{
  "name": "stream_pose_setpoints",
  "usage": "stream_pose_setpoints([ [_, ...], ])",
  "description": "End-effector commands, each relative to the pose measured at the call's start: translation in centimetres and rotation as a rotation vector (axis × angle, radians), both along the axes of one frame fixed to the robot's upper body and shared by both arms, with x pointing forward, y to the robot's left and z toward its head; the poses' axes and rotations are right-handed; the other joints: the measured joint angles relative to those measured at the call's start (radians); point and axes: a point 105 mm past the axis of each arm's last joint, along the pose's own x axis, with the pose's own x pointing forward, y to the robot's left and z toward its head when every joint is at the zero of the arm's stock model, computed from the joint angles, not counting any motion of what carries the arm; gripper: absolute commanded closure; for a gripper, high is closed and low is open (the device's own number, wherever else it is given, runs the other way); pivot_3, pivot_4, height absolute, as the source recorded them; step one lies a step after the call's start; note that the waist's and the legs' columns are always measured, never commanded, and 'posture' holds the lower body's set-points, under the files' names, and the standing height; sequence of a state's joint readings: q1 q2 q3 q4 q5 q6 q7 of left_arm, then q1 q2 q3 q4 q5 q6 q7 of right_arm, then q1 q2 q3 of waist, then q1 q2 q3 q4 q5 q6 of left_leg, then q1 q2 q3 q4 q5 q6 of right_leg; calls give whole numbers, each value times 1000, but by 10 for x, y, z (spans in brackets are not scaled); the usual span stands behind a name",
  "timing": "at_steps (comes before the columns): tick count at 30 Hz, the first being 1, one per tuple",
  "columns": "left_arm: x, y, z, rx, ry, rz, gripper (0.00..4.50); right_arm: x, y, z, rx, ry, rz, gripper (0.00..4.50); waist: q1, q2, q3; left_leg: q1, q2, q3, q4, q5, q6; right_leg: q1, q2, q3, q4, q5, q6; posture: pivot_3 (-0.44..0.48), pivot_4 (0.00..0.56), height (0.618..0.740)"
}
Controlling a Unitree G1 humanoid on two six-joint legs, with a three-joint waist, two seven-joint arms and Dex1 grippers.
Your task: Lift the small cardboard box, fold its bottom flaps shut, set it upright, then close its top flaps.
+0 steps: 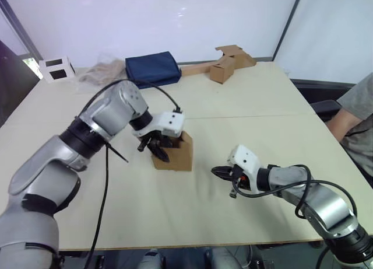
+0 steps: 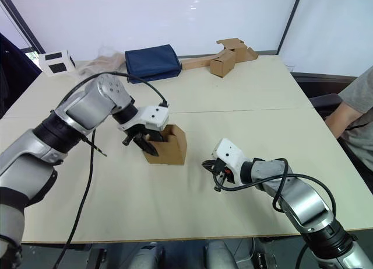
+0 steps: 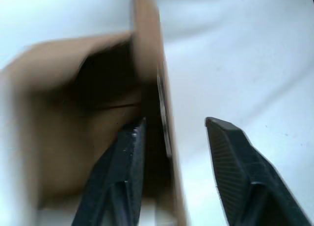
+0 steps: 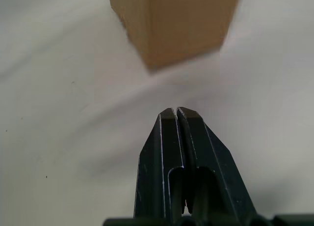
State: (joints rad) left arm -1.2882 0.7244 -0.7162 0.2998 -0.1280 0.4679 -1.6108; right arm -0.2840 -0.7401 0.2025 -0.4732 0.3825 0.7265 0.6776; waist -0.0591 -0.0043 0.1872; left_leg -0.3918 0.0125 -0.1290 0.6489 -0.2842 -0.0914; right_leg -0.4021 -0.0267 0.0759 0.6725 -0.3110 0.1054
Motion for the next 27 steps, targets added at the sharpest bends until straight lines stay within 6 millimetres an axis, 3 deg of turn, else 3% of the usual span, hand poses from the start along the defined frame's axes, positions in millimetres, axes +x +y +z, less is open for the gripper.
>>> stream_pose_setpoints([
  [1, 2, 1, 44, -145, -46, 14, 2580, 5, 2, 10, 6, -45, 17, 4500, -1, 0, 0, 0, 0, 0, 0, 0, 0, 0, 0, 0, 0, 0, 0, 0, 150, 740],
  [3, 6, 7, 63, -271, -50, 61, 2580, 9, 0, 11, 12, -60, 3, 4500, -5, 0, 0, 0, 0, 0, 0, 0, 0, 0, 0, 0, 0, 0, 0, 0, 150, 740],
  [6, 17, 18, 71, -461, -48, 204, 2580, 22, -6, 17, 54, -118, -65, 4500, -11, 0, 0, 0, 0, 0, 0, 0, 0, 0, 0, 0, 0, 0, 0, 0, 150, 740],
  [11, 41, 60, 64, -827, -87, 574, 2580, 40, -14, 23, 159, -183, -185, 4500, -12, 1, -1, 1, 1, 0, 0, 0, 0, -1, 0, 0, 2, 0, 0, 0, 150, 740],
  [12, 44, 68, 59, -872, -101, 642, 2808, 42, -15, 22, 163, -189, -199, 4500, -12, 1, -1, 0, 1, -1, 0, 0, 0, -1, 0, 0, 3, 0, 0, 0, 150, 740],
  [14, 39, 82, 44, -945, -113, 740, 3279, 43, -16, 19, 175, -192, -219, 4500, -10, 0, -1, 0, 0, -1, 1, 0, 0, -2, -1, 0, 3, 0, 0, 0, 150, 740],
  [17, 29, 101, 9, -947, -161, 878, 4416, 43, -15, 13, 200, -162, -234, 4500, -7, 0, -1, 0, 0, -1, 1, 1, -2, -2, -2, 1, 3, 0, 0, 0, 150, 740],
  [20, 16, 108, -26, -898, -157, 960, 4416, 41, -8, 6, 218, -125, -215, 4500, -1, 0, -1, 0, 0, -1, 1, 3, -6, -2, -2, 0, 4, 0, 0, 0, 150, 740],
  [22, 3, 102, -52, -900, -92, 997, 4416, 39, 2, 1, 225, -94, -179, 4500, 2, 0, -2, 0, 0, -1, 1, 2, -4, -2, -2, 0, 5, 0, 0, 0, 150, 740],
  [27, -1, 88, -82, -887, -96, 1021, 4416, 39, 15, -6, 193, -83, -119, 4500, 19, -1, -2, 1, 0, 0, 1, 2, -4, -1, -2, 0, 6, 0, 0, 0, 150, 740],
])
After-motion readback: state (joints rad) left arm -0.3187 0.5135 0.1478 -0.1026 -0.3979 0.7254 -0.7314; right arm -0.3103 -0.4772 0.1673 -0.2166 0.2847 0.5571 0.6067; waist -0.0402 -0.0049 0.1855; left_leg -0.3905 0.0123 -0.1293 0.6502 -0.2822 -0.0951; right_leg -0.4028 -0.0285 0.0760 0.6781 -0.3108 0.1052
